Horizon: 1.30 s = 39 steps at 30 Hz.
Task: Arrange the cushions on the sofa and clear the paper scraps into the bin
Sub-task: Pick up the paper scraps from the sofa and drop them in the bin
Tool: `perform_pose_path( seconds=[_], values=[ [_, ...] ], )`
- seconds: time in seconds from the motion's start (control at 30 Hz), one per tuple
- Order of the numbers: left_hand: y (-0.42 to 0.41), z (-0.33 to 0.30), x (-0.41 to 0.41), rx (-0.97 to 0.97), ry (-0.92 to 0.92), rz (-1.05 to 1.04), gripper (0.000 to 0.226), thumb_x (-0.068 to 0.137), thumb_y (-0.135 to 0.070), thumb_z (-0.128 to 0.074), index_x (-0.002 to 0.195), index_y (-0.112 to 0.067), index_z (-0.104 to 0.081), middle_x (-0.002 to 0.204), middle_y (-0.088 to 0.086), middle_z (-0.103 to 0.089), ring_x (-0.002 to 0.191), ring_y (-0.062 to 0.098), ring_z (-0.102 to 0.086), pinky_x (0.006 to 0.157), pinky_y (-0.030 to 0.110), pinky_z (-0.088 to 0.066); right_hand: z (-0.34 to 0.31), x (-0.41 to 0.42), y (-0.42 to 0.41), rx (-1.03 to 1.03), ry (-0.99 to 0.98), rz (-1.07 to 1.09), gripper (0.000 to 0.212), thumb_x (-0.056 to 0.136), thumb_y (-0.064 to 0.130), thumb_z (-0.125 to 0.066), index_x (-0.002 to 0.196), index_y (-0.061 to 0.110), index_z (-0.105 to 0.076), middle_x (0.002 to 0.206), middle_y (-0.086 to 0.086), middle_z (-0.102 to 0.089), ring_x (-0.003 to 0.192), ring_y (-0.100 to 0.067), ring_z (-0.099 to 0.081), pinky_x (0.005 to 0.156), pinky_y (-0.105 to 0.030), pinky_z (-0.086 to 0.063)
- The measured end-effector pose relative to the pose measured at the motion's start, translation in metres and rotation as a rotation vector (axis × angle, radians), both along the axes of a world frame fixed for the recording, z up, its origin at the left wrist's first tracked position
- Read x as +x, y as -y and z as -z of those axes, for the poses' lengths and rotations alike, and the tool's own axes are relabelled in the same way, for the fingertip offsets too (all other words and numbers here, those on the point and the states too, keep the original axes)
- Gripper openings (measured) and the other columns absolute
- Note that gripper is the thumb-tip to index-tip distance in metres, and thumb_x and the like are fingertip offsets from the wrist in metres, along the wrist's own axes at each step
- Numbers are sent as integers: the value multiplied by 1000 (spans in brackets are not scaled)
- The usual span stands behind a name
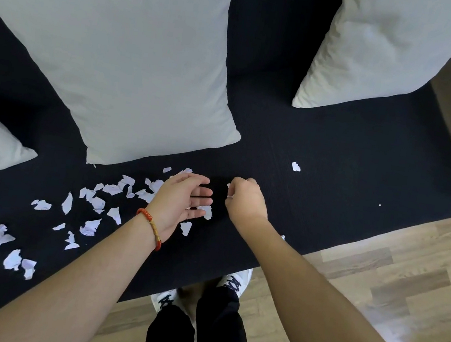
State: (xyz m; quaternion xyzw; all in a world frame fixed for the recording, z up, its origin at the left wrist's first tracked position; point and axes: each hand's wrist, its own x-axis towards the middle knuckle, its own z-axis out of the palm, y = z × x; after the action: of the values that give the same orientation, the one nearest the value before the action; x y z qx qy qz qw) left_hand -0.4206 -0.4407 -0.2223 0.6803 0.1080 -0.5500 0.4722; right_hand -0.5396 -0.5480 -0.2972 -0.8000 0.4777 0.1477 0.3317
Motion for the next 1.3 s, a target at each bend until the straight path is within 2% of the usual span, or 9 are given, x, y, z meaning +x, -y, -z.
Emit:
perform_pose_path(
  seconds=[0.27,0.37,0.47,0.67,0.77,0.9,1.0,1.13,1.3],
  values=[
    [0,7,-9,-88,-58,-177,33,108,-34,-52,129,-15,-69,126,6,-74,118,22,-70,103,45,-56,-59,0,0,274,397,267,8,89,13,-75,90,17,-68,94,5,-68,80,-11,-71,61,-29,-62],
    [8,7,-21,-172,-280,-258,40,108,-44,-50,127,-15,-71,124,6,-77,111,21,-74,99,42,-56,-84,4,-20,319,497,203,6,91,14,-74,91,17,-69,91,13,-69,80,5,-66,63,-18,-56],
    [15,2,-31,-237,-488,-420,39,106,-45,-52,122,-18,-76,124,8,-77,118,26,-73,107,44,-52,-90,10,-32,151,392,15,13,96,19,-64,107,22,-68,98,9,-70,93,-12,-64,77,-34,-59],
    [16,3,-26,-330,-534,-510,31,105,-43,-55,96,-21,-76,97,2,-78,89,21,-78,89,39,-58,-96,8,-33,-236,355,-292,24,95,26,-61,118,17,-64,107,1,-60,97,-22,-53,68,-43,-58],
    [20,4,-21,-384,-549,-506,29,105,-40,-55,97,-19,-73,96,1,-75,89,19,-76,85,36,-60,-112,2,-21,-161,487,-189,25,93,29,-60,117,23,-65,114,8,-58,101,-14,-55,71,-33,-56],
    [27,1,-16,-370,-564,-599,35,102,-37,-61,81,-13,-75,84,7,-71,73,19,-74,63,34,-65,-127,-26,9,-99,678,336,15,99,20,-58,104,29,-69,97,9,-67,82,-8,-65,73,-27,-55],
    [31,2,-11,-379,-576,-650,37,103,-37,-59,76,-14,-68,79,3,-64,63,14,-64,51,24,-56,-90,-70,41,35,439,624,12,96,32,-57,98,36,-69,88,9,-71,85,-18,-70,82,-42,-61],
    [27,9,-1,-393,-520,-706,34,103,-35,-58,74,-16,-60,76,0,-60,59,11,-57,48,21,-49,-30,-135,39,168,-108,566,28,95,36,-65,118,21,-62,107,-1,-70,94,-22,-67,80,-37,-55],
    [19,10,12,-380,-467,-714,27,101,-31,-60,78,-17,-61,79,0,-61,60,11,-56,49,20,-48,-6,-145,2,259,-122,580,52,83,47,-81,115,25,-46,107,-3,-58,81,-21,-68,57,-33,-57]
  ],
)
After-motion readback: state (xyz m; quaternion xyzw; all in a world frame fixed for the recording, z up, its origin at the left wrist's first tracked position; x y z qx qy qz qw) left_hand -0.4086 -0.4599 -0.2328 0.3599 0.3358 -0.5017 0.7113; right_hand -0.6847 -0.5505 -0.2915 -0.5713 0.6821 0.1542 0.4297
